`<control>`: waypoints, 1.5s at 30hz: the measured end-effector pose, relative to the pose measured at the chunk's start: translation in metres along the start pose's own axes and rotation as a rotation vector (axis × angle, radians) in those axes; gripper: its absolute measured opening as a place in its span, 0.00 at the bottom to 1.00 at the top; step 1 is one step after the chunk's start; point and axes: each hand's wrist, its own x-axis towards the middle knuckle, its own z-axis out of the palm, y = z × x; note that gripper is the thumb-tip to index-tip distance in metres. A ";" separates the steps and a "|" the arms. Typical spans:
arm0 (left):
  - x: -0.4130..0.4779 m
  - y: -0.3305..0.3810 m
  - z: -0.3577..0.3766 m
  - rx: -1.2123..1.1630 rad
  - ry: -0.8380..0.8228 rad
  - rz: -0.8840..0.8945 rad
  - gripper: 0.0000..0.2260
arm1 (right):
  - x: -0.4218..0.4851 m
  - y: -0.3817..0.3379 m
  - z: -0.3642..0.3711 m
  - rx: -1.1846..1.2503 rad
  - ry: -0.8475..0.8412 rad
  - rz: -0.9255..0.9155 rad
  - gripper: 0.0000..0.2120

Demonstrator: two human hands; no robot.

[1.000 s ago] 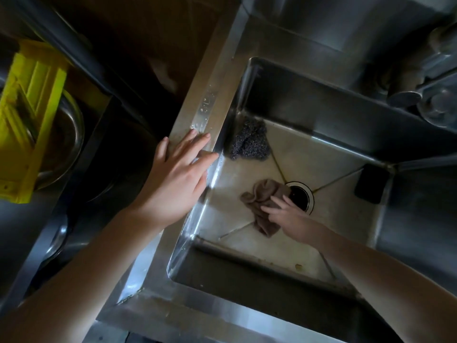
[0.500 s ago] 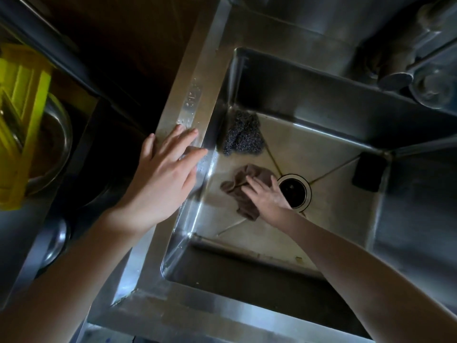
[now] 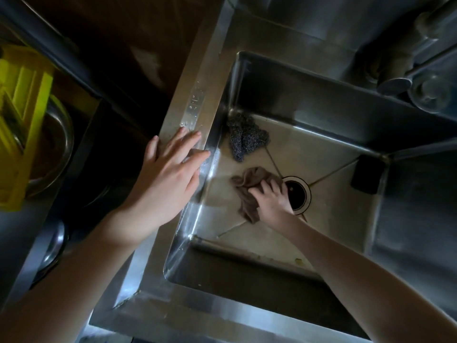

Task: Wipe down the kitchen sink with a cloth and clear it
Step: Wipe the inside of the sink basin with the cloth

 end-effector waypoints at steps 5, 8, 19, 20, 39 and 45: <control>0.000 0.000 0.001 -0.005 0.008 0.002 0.17 | -0.021 -0.035 0.020 -0.005 -0.072 -0.189 0.24; 0.000 0.000 0.001 -0.003 0.001 -0.001 0.17 | -0.027 -0.040 0.023 -0.060 -0.101 -0.360 0.21; 0.000 0.002 -0.003 0.002 -0.042 -0.004 0.16 | -0.074 0.044 0.028 -0.227 -0.196 -0.524 0.23; 0.001 0.002 -0.004 0.000 -0.048 -0.001 0.15 | -0.079 0.048 0.026 -0.185 -0.196 -0.471 0.24; 0.003 0.000 -0.016 0.074 -0.155 0.077 0.18 | -0.075 -0.027 0.038 -0.049 -0.301 -0.324 0.41; 0.000 -0.002 -0.017 0.069 -0.143 0.079 0.17 | -0.055 -0.047 0.034 -0.202 -0.109 -0.435 0.35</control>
